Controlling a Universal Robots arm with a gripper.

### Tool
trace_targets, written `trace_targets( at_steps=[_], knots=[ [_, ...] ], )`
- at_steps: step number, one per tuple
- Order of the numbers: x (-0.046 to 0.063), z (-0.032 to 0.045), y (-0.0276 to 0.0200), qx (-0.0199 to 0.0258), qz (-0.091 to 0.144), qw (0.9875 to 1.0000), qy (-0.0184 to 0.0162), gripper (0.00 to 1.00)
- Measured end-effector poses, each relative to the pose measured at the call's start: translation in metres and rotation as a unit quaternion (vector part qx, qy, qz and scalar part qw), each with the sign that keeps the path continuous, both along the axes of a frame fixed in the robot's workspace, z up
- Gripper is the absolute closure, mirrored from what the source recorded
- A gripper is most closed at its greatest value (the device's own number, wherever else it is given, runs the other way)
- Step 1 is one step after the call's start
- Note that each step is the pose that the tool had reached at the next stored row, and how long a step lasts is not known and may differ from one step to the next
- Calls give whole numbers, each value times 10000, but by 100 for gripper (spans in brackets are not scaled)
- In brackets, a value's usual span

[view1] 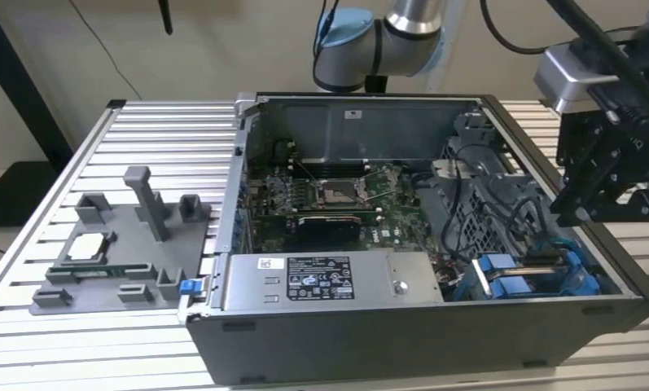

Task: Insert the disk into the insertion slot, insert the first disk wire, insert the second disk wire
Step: 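Insert the second disk wire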

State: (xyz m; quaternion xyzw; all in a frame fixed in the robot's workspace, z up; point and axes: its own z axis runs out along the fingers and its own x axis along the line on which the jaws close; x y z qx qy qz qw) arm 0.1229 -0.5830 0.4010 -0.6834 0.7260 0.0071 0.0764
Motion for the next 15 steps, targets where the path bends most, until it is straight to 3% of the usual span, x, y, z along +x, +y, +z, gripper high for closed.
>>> trace_targets(
  at_steps=[6,15],
  knots=[
    [0,118,0,0,0,10000,0,0],
    [0,141,0,0,0,10000,0,0]
  ],
)
